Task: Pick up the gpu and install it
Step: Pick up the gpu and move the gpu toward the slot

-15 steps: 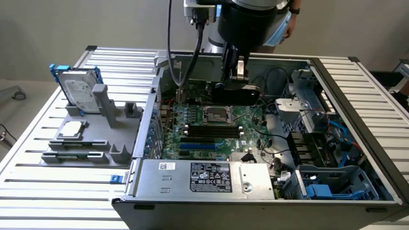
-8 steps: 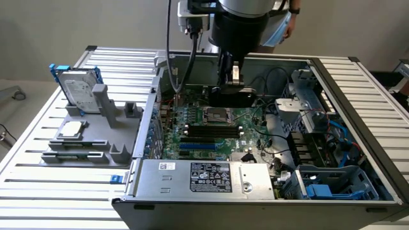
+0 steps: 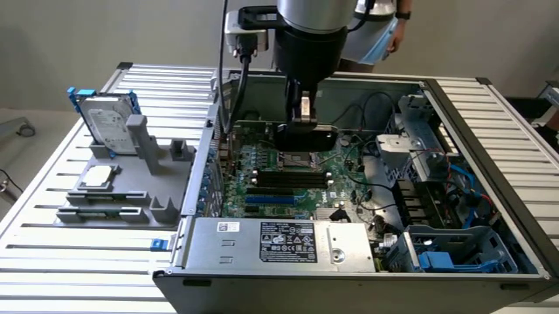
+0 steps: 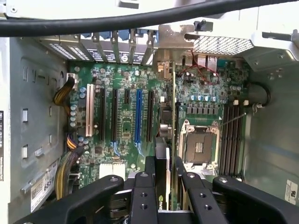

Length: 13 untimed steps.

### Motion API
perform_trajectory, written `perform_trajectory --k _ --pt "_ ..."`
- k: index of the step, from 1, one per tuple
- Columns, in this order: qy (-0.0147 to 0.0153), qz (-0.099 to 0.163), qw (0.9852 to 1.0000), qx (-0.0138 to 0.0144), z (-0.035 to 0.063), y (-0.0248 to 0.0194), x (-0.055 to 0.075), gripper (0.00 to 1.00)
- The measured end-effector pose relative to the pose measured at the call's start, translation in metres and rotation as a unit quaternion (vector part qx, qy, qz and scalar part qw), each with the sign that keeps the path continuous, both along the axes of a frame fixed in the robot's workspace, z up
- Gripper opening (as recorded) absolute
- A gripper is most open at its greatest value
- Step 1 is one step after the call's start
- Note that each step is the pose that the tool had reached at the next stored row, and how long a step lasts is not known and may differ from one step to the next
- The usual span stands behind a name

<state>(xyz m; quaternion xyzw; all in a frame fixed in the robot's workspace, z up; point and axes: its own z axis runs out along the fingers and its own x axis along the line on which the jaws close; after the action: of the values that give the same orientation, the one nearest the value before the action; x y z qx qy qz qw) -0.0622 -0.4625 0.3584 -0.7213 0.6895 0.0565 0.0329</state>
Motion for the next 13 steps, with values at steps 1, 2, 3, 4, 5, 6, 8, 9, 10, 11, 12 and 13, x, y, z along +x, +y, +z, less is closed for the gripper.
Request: perform_trajectory --k 1,2,3,4,5,6,8,9,10,11,12,13 --pt "-0.0003 0.0 1.0 -0.0006 -0.0008 -0.0006 -0.001 0.27" --pt "-0.0003 0.0 1.0 -0.0009 -0.0016 -0.0016 -0.001 0.27" --pt "-0.0004 0.0 1.0 -0.0011 -0.0023 -0.003 -0.002 0.27" --pt "-0.0004 0.0 1.0 -0.0012 -0.0031 -0.0049 -0.002 0.27" --pt "-0.0004 0.0 1.0 -0.0013 -0.0038 -0.0067 -0.002 0.27" --pt "-0.0004 0.0 1.0 -0.0013 -0.0046 -0.0084 -0.003 0.27" --pt "-0.0004 0.0 1.0 -0.0012 -0.0063 -0.0116 -0.003 0.27" --pt "-0.0004 0.0 1.0 -0.0013 -0.0072 -0.0128 -0.003 0.27" --pt "-0.0005 0.0 1.0 -0.0011 -0.0084 -0.0135 -0.003 0.27" --pt "-0.0006 0.0 1.0 -0.0012 -0.0093 -0.0139 -0.003 0.27" --pt "-0.0007 -0.002 1.0 -0.0012 -0.01 -0.0142 -0.003 0.27" --pt "-0.0009 -0.003 1.0 -0.0012 -0.0107 -0.0142 -0.003 0.27"
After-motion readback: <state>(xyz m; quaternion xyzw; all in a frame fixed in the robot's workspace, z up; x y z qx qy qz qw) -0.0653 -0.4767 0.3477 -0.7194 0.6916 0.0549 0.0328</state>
